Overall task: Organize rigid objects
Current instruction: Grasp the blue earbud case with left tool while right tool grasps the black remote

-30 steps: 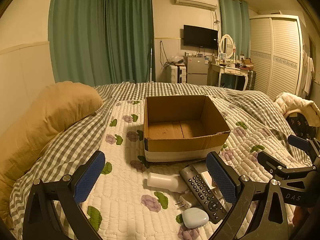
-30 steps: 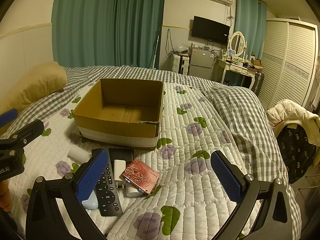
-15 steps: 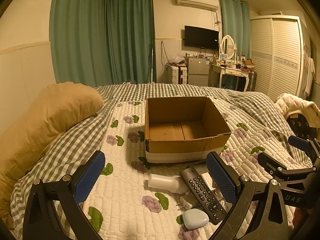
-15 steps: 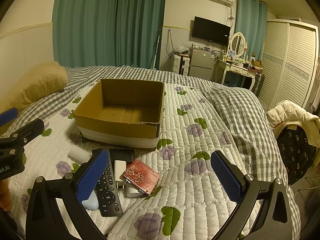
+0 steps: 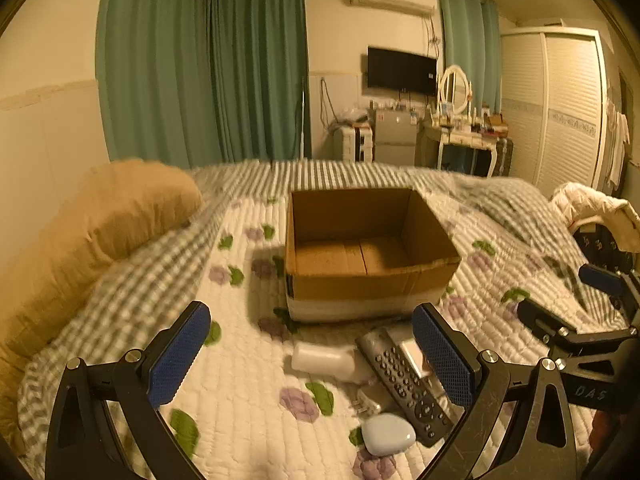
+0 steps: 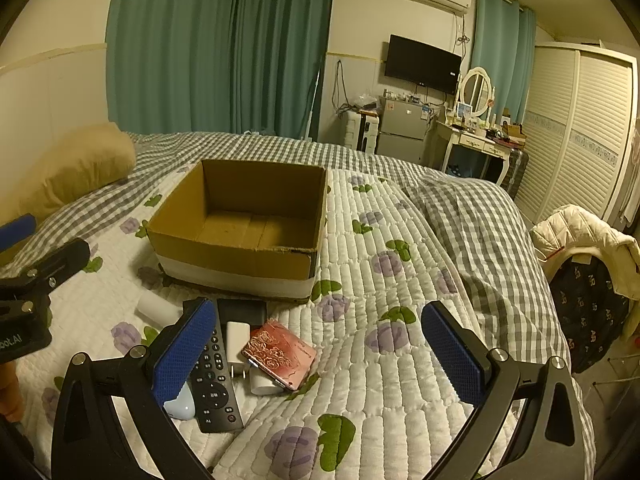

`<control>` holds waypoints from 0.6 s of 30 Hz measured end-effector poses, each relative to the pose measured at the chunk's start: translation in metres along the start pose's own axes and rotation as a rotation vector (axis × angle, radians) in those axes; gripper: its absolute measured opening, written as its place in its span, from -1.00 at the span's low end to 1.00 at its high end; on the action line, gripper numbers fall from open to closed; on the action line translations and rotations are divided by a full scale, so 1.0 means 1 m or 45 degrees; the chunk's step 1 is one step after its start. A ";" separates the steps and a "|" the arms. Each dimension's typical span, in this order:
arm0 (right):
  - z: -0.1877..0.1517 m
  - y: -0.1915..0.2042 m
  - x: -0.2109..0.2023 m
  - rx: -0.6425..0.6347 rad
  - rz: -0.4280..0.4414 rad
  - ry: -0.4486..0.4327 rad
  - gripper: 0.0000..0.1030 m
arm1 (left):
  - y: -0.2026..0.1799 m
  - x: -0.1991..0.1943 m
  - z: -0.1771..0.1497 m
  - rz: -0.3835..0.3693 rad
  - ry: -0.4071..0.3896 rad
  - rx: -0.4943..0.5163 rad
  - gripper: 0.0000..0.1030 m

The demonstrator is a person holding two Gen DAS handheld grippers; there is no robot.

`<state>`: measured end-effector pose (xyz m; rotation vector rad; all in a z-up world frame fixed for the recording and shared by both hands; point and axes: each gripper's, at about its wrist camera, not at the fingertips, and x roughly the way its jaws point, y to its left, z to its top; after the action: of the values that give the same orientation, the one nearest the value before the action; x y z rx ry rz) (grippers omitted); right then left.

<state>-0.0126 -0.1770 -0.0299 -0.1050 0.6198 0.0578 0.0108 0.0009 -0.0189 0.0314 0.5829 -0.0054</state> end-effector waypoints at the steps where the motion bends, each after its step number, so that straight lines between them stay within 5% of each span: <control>1: -0.001 0.000 0.002 -0.001 0.001 0.014 1.00 | -0.001 0.005 -0.004 -0.009 0.033 -0.006 1.00; 12: -0.029 0.000 0.042 -0.007 0.049 0.194 1.00 | -0.035 0.069 -0.084 -0.144 0.451 0.035 0.85; 18: -0.031 0.003 0.046 -0.013 0.046 0.211 1.00 | -0.051 0.077 -0.096 -0.203 0.447 0.108 0.58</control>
<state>0.0062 -0.1770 -0.0821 -0.1096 0.7870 0.0876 0.0218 -0.0472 -0.1428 0.0692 0.9349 -0.1831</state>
